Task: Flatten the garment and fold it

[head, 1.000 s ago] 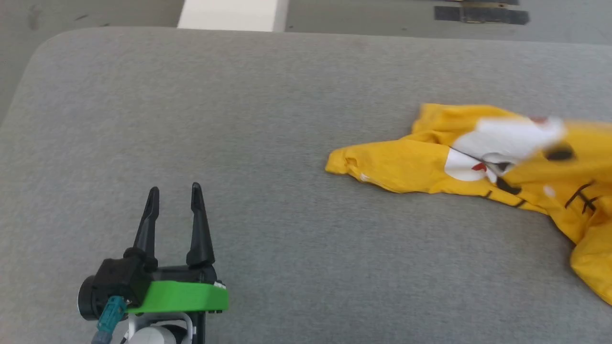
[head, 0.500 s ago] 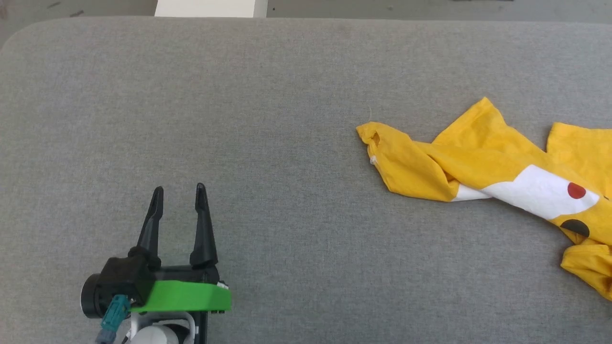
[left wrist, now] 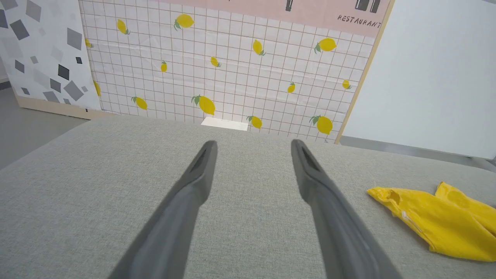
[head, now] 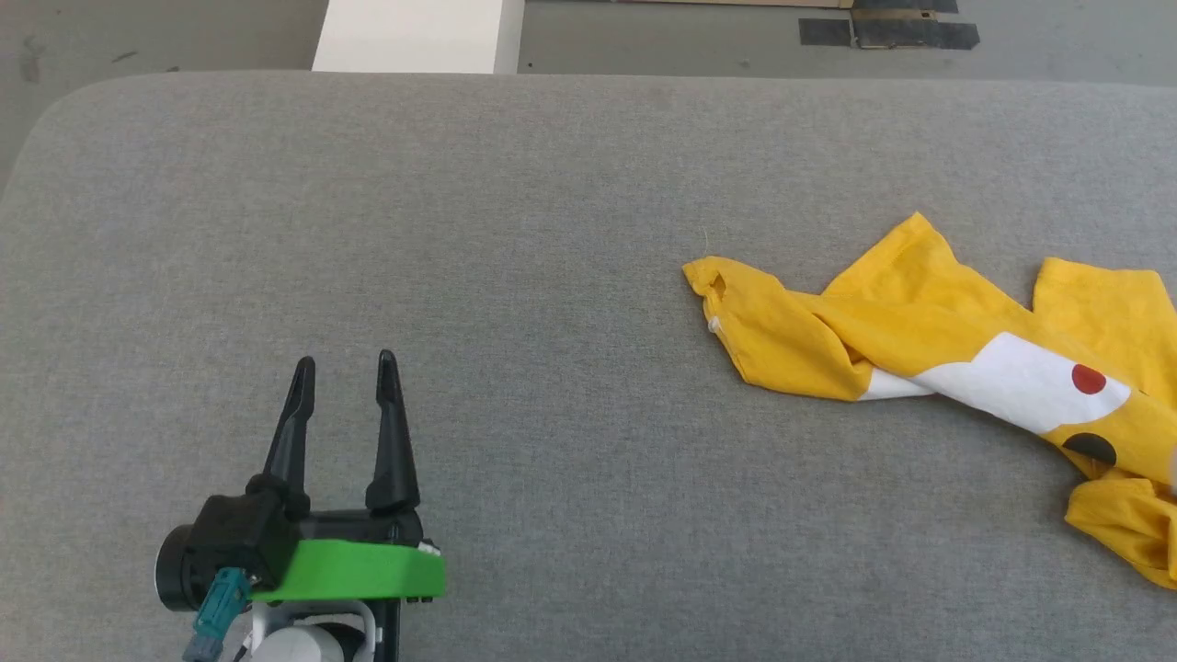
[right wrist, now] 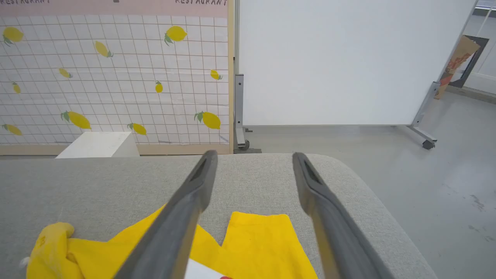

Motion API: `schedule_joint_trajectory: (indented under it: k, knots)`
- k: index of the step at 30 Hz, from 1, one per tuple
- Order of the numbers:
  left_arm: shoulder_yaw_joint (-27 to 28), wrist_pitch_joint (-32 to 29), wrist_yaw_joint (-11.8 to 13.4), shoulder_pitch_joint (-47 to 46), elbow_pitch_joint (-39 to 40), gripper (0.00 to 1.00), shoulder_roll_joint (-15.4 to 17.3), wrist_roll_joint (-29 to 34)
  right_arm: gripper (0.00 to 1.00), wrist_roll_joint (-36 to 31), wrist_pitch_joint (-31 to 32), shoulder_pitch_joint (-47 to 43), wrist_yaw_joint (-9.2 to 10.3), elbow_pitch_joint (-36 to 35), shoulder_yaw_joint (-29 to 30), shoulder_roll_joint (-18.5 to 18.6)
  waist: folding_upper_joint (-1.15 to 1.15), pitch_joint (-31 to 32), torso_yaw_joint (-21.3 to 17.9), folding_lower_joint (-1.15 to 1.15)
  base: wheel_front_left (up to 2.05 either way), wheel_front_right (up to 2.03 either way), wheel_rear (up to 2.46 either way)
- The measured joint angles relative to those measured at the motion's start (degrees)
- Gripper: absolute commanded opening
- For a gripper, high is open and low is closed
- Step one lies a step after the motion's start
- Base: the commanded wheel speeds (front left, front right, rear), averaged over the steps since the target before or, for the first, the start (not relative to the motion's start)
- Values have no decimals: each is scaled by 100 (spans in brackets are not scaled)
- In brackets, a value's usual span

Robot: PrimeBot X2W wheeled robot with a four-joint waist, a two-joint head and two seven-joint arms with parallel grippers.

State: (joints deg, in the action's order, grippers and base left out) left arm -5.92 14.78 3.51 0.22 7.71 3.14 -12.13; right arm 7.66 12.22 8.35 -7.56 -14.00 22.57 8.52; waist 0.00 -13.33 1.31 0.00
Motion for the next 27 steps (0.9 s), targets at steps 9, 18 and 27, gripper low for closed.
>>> schedule_joint_trajectory:
  k: [9, 18, 27]
  knots:
    - [-87, 0, -42, 250, 75, 100, 0, 56, 100, -500, -1073, -1284, -1, 16, -490, -560, 0, 60, 84, 0, 0, 0, 0]
    - [-382, -75, -272, -171, 8, 100, 91, 372, 100, -344, -1326, -1280, -1, 132, -485, -559, 0, -63, -20, 0, 0, 0, 0]
    - [-1511, -1615, -987, -2797, -766, 100, 240, 704, 100, -359, -1220, -946, -1, -226, -259, -559, 0, -484, -48, 0, 0, 0, 0]
